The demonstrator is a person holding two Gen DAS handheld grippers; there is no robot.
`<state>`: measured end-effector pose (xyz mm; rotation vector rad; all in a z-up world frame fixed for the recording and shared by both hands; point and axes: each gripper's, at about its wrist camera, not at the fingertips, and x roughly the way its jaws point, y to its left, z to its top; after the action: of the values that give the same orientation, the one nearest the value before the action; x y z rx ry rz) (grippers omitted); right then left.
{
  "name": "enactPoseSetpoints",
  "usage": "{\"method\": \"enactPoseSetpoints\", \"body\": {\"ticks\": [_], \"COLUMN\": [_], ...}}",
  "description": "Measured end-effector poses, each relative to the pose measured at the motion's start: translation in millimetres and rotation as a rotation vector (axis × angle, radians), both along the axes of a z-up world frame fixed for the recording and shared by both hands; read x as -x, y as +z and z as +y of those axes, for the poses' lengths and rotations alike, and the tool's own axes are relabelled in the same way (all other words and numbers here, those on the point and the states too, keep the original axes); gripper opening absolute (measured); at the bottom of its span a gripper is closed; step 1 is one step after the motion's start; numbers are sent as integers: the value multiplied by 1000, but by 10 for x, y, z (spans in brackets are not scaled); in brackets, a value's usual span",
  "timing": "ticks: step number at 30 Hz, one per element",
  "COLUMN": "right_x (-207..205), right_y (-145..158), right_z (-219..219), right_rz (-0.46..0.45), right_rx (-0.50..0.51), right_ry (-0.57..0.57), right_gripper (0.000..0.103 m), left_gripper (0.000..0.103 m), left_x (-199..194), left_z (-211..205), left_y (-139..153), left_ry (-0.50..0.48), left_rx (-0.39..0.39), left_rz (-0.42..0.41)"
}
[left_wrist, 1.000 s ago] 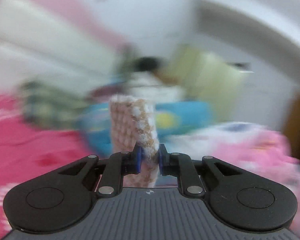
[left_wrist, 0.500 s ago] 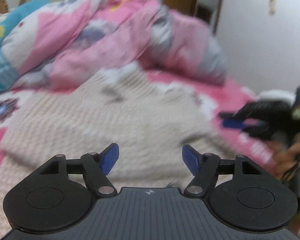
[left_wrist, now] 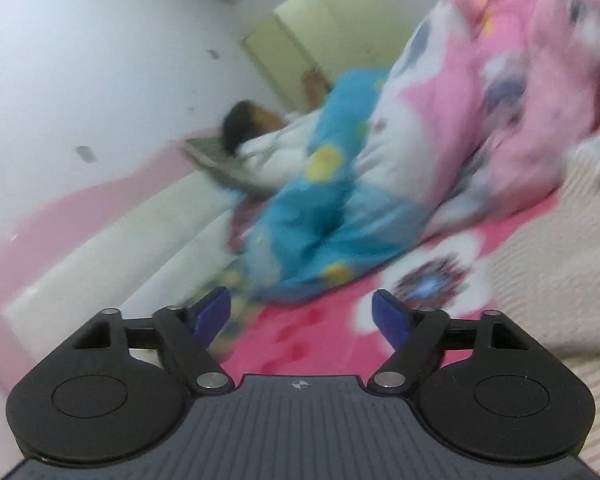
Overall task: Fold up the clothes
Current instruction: 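Grasp the other sleeve cuff with the right gripper and lift it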
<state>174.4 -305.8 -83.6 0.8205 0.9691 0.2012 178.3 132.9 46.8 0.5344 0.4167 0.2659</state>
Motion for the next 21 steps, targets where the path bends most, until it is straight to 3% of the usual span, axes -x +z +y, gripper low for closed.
{"method": "enactPoseSetpoints", "body": {"ticks": [2, 3, 5, 6, 10, 14, 16, 21], "right_x": [-93, -136, -197, -217, -210, -179, -195, -364], "right_y": [-56, -82, -114, -98, 465, 1150, 1199, 849], "right_z": [81, 122, 190, 221, 214, -67, -239, -403], "right_rz": [12, 16, 25, 22, -141, -336, -343, -202], "right_rx": [-34, -47, -52, -48, 17, 90, 125, 167], "right_ry": [47, 65, 80, 88, 90, 17, -20, -17], "right_gripper": [46, 42, 28, 15, 12, 12, 12, 12], "left_gripper": [79, 79, 78, 78, 77, 78, 78, 78], "left_x": [-100, -151, -198, -219, -331, -438, -503, -483], "left_z": [50, 71, -15, -65, -175, -192, -192, -199], "left_y": [-237, -360, -633, -771, -998, -1068, -1116, -1139], "left_ry": [-67, -102, -126, -136, -114, -78, -70, -68], "left_rx": [212, 322, 408, 444, 446, 464, 482, 479], "left_rz": [157, 237, 307, 337, 325, 319, 319, 313]}}
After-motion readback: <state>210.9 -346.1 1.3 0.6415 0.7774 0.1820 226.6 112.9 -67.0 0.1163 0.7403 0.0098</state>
